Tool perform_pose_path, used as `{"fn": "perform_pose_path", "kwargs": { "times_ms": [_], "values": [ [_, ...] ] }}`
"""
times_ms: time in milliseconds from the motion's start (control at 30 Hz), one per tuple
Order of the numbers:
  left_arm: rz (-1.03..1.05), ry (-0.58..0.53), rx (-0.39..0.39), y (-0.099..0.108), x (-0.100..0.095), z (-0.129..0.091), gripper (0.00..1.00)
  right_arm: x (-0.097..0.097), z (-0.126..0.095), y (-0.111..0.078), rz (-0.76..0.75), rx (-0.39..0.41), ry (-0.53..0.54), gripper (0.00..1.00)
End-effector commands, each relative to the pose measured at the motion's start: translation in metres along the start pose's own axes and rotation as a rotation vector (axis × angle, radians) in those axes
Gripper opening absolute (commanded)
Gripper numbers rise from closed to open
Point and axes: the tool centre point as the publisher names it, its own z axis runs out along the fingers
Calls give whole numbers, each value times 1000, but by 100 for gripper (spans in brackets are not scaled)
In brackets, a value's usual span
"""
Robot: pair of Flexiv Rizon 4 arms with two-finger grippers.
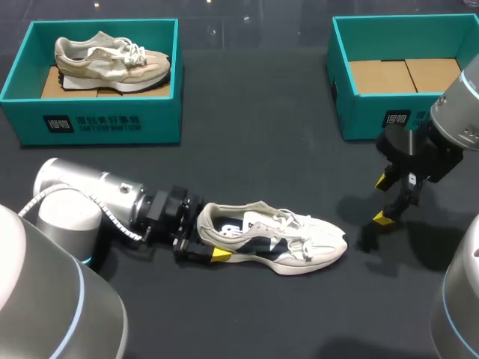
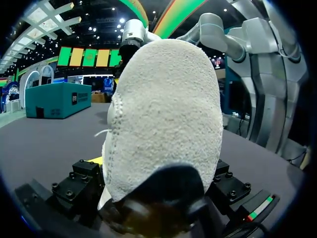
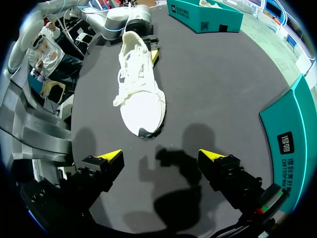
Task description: Take the shoe out of the shoebox, open the shoe tongue, remove and reinsert the insole, then place the shoe into the shoebox
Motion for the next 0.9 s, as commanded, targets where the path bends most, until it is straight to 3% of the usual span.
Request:
{"fn": "perform_pose_path", "kwargs": {
  "times_ms": [33, 500, 900],
  "values": [
    [2, -26, 5, 1, 0, -5, 0, 1, 0, 0, 0, 1, -2, 100],
    [-19, -100, 19, 0, -8, -15, 0, 1, 0, 0, 0, 1, -2, 100],
    [-27, -95, 15, 2, -16, -15, 0, 1, 0, 0, 0, 1, -2, 100]
  ]
}}
